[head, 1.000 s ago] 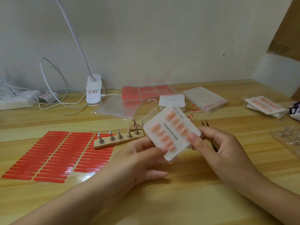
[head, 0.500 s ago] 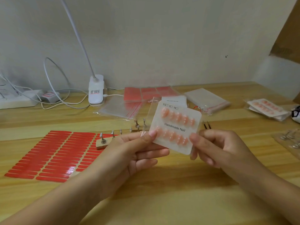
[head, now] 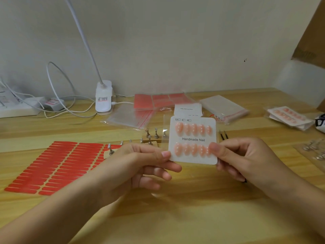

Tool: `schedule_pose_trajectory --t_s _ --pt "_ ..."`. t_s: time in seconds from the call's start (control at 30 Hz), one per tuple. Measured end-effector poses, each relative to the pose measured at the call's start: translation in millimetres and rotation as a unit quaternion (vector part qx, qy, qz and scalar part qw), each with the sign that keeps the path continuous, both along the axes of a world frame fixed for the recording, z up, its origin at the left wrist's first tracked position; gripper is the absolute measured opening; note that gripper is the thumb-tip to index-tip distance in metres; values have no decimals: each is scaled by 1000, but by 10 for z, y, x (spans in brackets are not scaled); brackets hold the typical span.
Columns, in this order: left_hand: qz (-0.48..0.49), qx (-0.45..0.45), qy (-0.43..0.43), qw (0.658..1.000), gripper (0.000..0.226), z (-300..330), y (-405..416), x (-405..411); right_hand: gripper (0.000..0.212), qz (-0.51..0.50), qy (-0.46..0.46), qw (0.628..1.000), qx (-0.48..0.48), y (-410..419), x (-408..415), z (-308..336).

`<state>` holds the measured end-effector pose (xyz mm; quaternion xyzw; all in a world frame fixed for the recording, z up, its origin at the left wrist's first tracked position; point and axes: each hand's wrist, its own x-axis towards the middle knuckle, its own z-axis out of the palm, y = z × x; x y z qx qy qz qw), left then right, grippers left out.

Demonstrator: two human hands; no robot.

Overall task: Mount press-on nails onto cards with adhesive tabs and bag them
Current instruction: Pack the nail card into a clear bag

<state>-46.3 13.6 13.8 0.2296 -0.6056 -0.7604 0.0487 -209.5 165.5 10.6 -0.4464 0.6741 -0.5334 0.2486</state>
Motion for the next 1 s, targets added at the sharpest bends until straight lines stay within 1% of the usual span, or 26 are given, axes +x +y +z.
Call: schedule_pose_trajectory --t_s 0.1,0.2,0.27,0.3,0.4,0.5,0.63,0.7,0.83,0.93,1.0 --pt "-11 17 -9 1000 30 -1 -8 24 40 3 -9 1000 1 6 13 -18" --pt "-15 66 -7 998 26 5 -10 40 40 6 -13 1000 0 5 28 -21" --pt "-16 81 -1 997 35 5 5 29 42 10 -12 1000 2 7 37 -15" --pt "-11 76 0 997 34 -1 10 21 43 15 -7 1000 5 8 41 -13" --pt "-13 5 -9 1000 22 4 20 17 45 24 4 1000 8 11 48 -8" --pt "-6 -65 -14 998 22 13 21 11 45 23 13 1000 10 11 41 -4" --pt "36 -117 -8 992 20 5 41 -4 43 22 18 999 16 9 40 -12" --pt "65 -139 1 988 17 4 48 -8 41 17 12 1000 20 5 44 -16" --pt "112 -178 22 977 18 -4 73 -14 37 -3 -5 1000 5 -7 54 -33" --pt "128 -190 41 973 20 -42 100 -19 40 -14 -20 1000 -9 -7 54 -52" --pt "128 -193 55 971 20 -72 122 -17 41 -14 -22 1000 -3 6 44 -54"
